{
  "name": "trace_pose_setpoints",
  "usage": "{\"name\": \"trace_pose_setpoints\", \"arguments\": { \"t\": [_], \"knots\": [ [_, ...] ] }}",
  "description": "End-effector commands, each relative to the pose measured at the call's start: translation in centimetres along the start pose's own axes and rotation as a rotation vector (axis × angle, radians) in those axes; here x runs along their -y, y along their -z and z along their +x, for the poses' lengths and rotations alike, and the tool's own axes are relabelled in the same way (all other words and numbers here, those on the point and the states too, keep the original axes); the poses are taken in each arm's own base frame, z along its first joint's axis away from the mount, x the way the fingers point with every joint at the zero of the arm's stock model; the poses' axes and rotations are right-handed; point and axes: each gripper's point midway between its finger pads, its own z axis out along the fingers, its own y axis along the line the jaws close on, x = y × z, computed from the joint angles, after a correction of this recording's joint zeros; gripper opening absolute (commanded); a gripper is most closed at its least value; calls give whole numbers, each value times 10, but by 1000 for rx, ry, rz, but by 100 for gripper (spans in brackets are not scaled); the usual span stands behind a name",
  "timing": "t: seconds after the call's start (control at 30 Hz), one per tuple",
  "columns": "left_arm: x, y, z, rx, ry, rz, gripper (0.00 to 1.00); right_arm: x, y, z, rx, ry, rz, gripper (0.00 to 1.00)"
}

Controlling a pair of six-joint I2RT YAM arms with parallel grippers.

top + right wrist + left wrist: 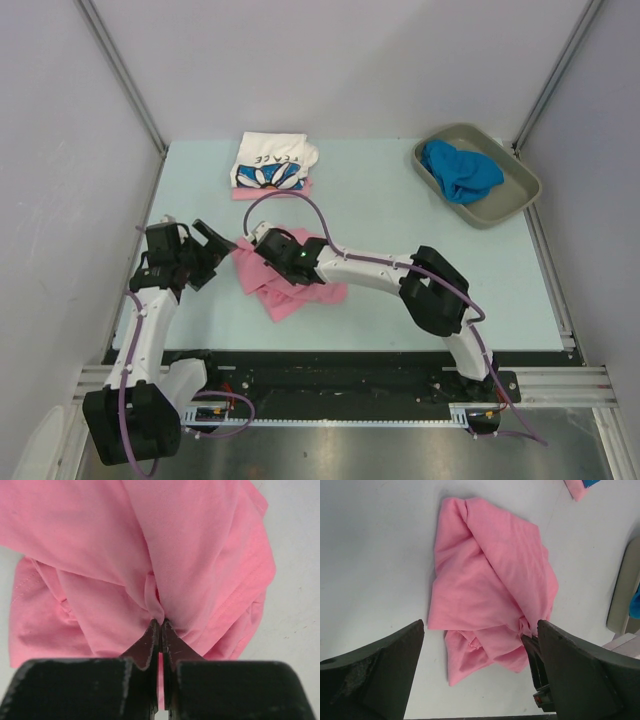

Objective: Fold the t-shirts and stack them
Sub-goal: Flatten the tshirt out

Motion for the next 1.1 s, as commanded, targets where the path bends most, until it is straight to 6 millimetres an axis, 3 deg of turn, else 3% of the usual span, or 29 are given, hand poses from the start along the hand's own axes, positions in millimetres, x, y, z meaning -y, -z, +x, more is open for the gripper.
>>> {"name": "trace_pose_setpoints", "arguments": {
  "t": [0.0, 0.1, 0.17, 0.27, 0.33, 0.37, 0.4, 0.53, 0.57, 0.63, 0.7, 0.83, 0.97, 1.07],
  "knots": [
    [5, 0, -4, 11, -22, 38, 100, 20, 18, -29, 66, -24, 75, 0],
    [11, 3, -2, -1, -27, 68, 100, 42, 51, -53, 120, -36, 133, 0],
    [14, 6, -2, 3, -33, 87, 100, 64, 100, -89, 232, -84, 156, 0],
    [16, 9, -2, 14, -41, 96, 100, 110, 183, -127, 394, -144, 245, 0],
    [19, 11, 0, 6, -43, 116, 100, 132, 212, -135, 437, -173, 280, 0],
    [20, 12, 1, -1, -49, 122, 100, 149, 240, -139, 465, -204, 306, 0],
    [24, 14, 4, -18, -53, 145, 100, 157, 249, -139, 468, -213, 318, 0],
    [40, 30, 4, -30, -98, 210, 100, 198, 289, -123, 472, -266, 412, 0],
    [44, 35, 4, -27, -106, 226, 100, 211, 307, -115, 486, -296, 437, 0],
    [59, 50, 6, -18, -121, 299, 100, 231, 312, -100, 472, -352, 460, 0],
    [69, 60, 8, -13, -133, 355, 100, 243, 324, -85, 474, -390, 454, 0],
    [89, 83, 24, -35, -191, 445, 100, 257, 326, -58, 430, -431, 486, 0],
    [96, 88, 33, -47, -222, 460, 100, 261, 339, -54, 444, -465, 481, 0],
    [102, 83, 56, -115, -243, 482, 98, 267, 346, -46, 422, -478, 515, 0]
  ]
}}
